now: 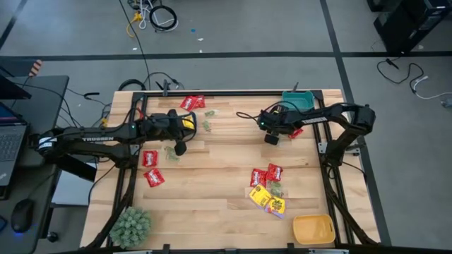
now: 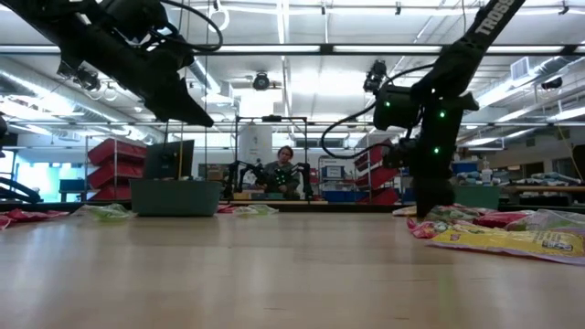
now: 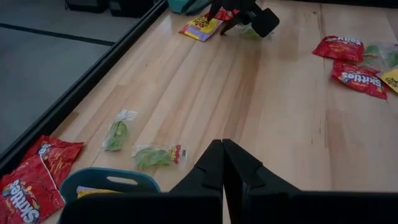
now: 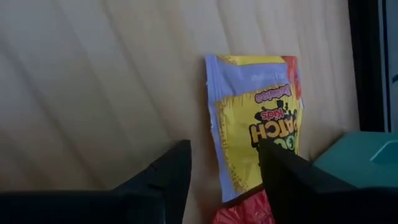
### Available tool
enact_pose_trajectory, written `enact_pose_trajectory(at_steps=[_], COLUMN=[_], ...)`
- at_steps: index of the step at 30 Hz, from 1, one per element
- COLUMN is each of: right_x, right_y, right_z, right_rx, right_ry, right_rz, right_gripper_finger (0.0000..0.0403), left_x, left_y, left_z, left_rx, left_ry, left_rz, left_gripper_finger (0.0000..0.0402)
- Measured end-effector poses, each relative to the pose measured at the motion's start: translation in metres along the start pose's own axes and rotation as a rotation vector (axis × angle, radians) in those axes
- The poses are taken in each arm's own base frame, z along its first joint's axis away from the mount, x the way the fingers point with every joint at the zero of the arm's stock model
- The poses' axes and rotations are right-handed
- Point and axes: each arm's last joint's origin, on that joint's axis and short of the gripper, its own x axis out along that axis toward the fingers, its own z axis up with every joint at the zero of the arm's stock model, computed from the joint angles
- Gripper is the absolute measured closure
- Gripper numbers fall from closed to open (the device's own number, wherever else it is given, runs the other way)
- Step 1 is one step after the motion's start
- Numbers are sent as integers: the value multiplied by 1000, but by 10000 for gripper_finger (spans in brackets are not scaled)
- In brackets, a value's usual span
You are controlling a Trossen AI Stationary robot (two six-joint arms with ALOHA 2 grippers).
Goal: Sort candy
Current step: Put the yellow candy into the dark blue bin
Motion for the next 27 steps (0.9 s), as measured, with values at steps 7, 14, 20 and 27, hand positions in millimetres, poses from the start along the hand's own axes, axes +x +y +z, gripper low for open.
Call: enact_pose_trajectory(at_steps=[7,14,20,27], right_x=[4,-1,-32,-67], right_y=[-8,-8,-7,0], right_z=[-1,0,10,16], right_rx=[38,61,114,141], right_ry=[-1,-45,-234,-409], right_rz=[37,142,313,433], right_gripper_finger=[341,400,403,403], left_x=[0,0,0,0], left_y=[0,0,0,0], left_z=[0,0,0,0], left_rx=[1,1,1,0], left_ry=[4,4,4,3], left_rz=[0,-1,0,0], left_gripper_finger=[400,400,400,400])
